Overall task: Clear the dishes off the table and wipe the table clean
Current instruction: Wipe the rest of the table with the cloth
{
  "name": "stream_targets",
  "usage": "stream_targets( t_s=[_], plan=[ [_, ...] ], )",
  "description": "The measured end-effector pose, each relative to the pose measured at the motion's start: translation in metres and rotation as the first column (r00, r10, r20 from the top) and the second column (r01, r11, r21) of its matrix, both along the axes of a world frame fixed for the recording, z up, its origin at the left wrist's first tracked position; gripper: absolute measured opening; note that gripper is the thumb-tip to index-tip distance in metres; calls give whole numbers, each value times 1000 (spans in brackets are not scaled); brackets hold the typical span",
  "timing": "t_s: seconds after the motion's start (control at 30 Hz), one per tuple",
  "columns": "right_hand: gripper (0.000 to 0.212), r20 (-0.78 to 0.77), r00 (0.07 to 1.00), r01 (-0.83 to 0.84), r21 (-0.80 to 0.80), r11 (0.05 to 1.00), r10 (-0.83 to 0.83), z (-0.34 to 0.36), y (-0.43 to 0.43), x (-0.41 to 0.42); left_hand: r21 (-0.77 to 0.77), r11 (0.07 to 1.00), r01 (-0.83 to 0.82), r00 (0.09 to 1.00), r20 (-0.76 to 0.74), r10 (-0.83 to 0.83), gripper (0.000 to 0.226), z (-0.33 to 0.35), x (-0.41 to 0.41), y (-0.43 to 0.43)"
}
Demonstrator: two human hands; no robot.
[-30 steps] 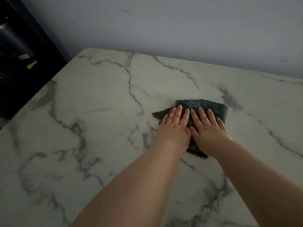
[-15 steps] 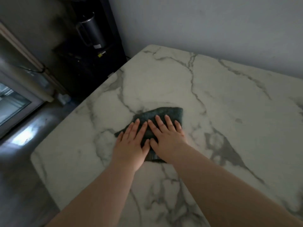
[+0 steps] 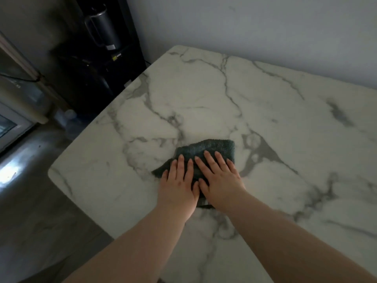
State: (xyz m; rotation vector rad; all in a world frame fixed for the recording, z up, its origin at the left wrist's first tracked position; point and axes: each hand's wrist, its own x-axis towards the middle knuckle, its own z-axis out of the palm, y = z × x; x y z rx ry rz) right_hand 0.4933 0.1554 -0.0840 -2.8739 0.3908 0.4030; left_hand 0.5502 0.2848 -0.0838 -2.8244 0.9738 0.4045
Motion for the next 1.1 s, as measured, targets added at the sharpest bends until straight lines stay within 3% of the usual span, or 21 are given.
stream_targets(
  t_s=[0.13, 0.3, 0.47, 0.7, 0.93, 1.1],
  plan=[
    [71, -36, 992, 123, -32, 992, -124, 3, 23, -79, -58, 990, 130, 991, -31, -132, 68, -3, -62, 15],
    [62, -29, 943, 328, -56, 943, -330, 2, 44, -175, -253, 929, 270, 950, -89, -300, 68, -24, -134, 23],
    [63, -55, 894, 441, -57, 895, -444, 1, 34, -225, -281, 888, 363, 898, -148, -414, 75, -17, -167, 0],
    [63, -28, 857, 513, -60, 856, -515, 0, -32, -203, -265, 850, 455, 851, -150, -502, 72, -20, -137, -77],
    [72, 53, 890, 454, -12, 891, -453, -4, -145, -161, -205, 871, 446, 878, -89, -470, 78, -14, -97, -189],
    [61, 61, 899, 437, -26, 899, -434, -5, -246, -120, -198, 901, 387, 914, -50, -403, 67, -12, -63, -287]
  ],
)
